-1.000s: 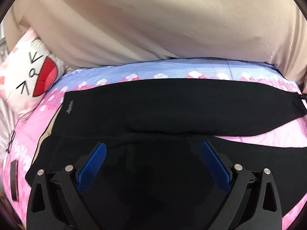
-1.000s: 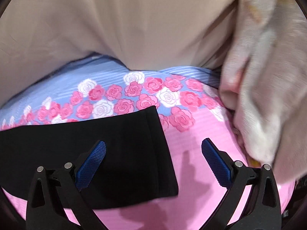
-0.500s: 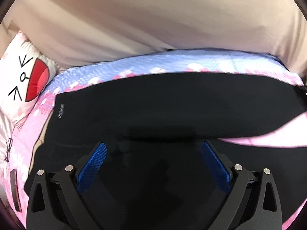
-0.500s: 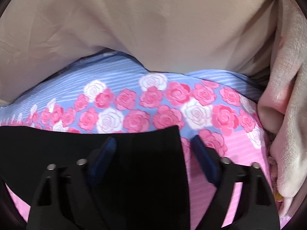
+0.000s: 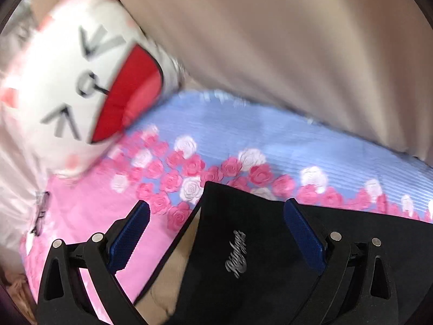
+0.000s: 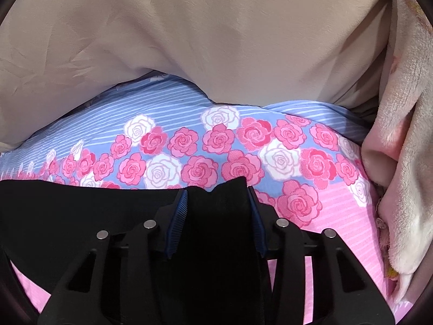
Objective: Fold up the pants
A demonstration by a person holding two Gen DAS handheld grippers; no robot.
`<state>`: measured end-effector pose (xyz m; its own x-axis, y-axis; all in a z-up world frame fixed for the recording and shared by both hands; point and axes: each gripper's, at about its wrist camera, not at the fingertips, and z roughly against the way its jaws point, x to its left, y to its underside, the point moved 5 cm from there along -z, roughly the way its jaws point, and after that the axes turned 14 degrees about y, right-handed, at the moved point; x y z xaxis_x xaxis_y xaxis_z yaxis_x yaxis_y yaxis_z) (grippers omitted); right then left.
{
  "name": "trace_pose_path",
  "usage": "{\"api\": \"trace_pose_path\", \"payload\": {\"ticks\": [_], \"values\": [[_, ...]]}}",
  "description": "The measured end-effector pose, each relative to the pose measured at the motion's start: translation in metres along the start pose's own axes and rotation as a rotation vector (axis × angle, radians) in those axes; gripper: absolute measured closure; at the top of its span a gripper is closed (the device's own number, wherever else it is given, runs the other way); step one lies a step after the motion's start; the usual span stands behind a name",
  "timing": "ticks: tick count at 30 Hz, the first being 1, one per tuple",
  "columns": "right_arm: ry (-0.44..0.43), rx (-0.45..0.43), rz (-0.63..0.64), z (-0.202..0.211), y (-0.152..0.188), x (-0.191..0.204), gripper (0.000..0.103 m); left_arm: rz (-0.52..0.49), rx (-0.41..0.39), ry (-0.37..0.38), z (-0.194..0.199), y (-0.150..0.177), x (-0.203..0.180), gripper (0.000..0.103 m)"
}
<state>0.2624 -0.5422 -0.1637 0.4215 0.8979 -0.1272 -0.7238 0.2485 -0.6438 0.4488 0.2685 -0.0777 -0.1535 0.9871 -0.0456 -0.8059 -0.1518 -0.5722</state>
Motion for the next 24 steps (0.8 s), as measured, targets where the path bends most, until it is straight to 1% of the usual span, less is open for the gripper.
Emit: {"api": "trace_pose_path", "payload": {"ticks": [2, 4, 6, 7, 8, 9, 10, 11, 12, 14, 15, 16, 18, 20, 23, 24], "values": [[0.0, 0.005, -0.014, -0.004, -0.002, -0.002, 0.061, 0.026, 0.064, 0.009, -0.024, -0.001, 0.016, 0.006], [0.007, 0.007, -0.018, -0.005, -0.002, -0.002, 0.06, 0.02, 0.117, 0.009, -0.043, 0.002, 0.019, 0.007], [0.018, 0.008, -0.017, -0.01, -0.003, 0.004, 0.059, 0.001, 0.146, 0.009, -0.057, 0.005, 0.018, 0.008], [0.024, 0.01, -0.018, -0.01, -0.003, 0.006, 0.059, -0.009, 0.15, 0.011, -0.063, 0.005, 0.015, 0.013], [0.027, 0.012, -0.019, -0.01, -0.003, 0.003, 0.059, -0.023, 0.149, 0.045, -0.066, 0.006, 0.01, 0.033], [0.032, 0.014, -0.023, -0.009, -0.003, 0.004, 0.059, -0.02, 0.145, 0.099, -0.066, 0.005, 0.006, 0.061], [0.037, 0.014, -0.024, -0.009, -0.003, 0.006, 0.059, -0.017, 0.145, 0.104, -0.064, 0.003, 0.001, 0.072], [0.039, 0.013, -0.027, -0.007, -0.003, 0.007, 0.061, -0.028, 0.134, 0.072, -0.061, 0.001, 0.0, 0.093], [0.037, 0.01, -0.033, -0.004, -0.003, 0.009, 0.063, -0.031, 0.127, 0.071, -0.058, 0.0, 0.0, 0.1], [0.025, -0.004, -0.049, 0.007, -0.004, 0.012, 0.076, -0.028, 0.118, 0.116, -0.048, -0.003, -0.002, 0.1], [0.023, -0.016, -0.052, 0.012, -0.005, 0.014, 0.08, -0.032, 0.106, 0.134, -0.041, -0.004, -0.002, 0.1], [0.022, -0.035, -0.058, 0.022, -0.006, 0.015, 0.091, -0.034, 0.083, 0.158, -0.029, -0.005, 0.0, 0.1], [0.004, -0.066, -0.068, 0.043, -0.007, 0.016, 0.093, -0.041, 0.038, 0.22, -0.001, -0.004, 0.005, 0.1], [0.008, -0.092, -0.073, 0.061, -0.007, 0.01, 0.093, -0.053, 0.013, 0.257, 0.027, 0.003, 0.005, 0.1], [-0.003, -0.127, -0.075, 0.095, 0.002, 0.003, 0.094, -0.069, -0.031, 0.317, 0.067, 0.01, 0.008, 0.1], [-0.016, -0.145, -0.075, 0.111, 0.007, 0.001, 0.094, -0.076, -0.047, 0.348, 0.085, 0.016, 0.01, 0.1]]}}
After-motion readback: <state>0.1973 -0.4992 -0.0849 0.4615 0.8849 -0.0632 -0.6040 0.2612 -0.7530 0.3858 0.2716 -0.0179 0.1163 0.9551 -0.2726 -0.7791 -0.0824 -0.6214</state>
